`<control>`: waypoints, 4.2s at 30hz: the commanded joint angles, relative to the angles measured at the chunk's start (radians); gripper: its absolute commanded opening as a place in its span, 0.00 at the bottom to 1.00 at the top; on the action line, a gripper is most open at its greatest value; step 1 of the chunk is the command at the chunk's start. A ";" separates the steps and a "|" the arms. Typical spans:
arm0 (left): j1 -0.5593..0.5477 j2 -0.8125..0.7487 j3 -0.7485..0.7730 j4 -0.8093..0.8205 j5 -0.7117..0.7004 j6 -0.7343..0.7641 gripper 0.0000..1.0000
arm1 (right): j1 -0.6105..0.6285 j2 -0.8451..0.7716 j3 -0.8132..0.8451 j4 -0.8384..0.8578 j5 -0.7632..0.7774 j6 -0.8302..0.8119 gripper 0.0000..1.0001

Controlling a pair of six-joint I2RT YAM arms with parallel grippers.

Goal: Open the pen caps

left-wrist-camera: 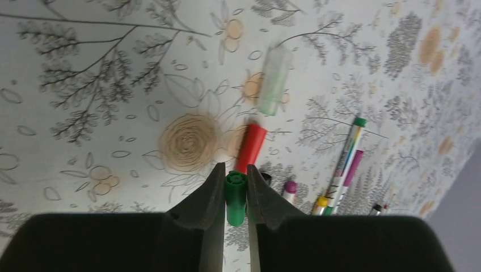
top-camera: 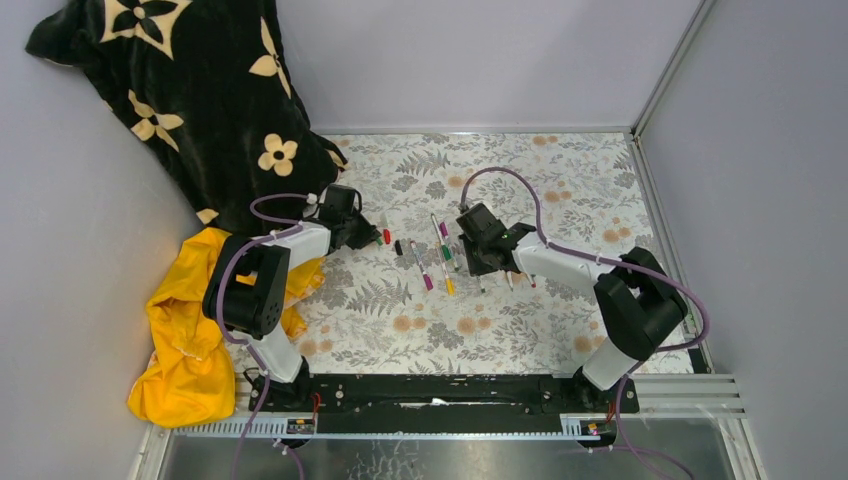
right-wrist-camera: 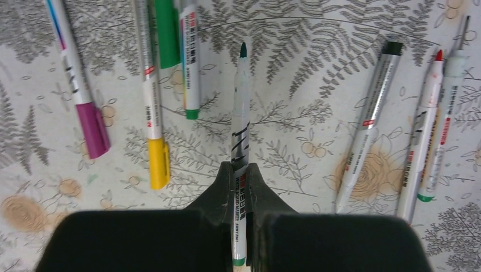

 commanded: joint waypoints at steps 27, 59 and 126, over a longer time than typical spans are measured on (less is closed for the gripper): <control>-0.001 -0.034 -0.047 -0.045 -0.074 -0.018 0.51 | -0.120 0.091 0.005 -0.004 0.157 -0.038 0.24; -0.021 -0.238 -0.108 0.011 0.000 -0.064 0.55 | 0.004 0.155 0.274 -0.049 0.019 -0.089 0.47; -0.080 -0.179 -0.087 0.188 0.205 -0.071 0.56 | 0.015 0.166 0.185 -0.031 -0.047 -0.083 0.00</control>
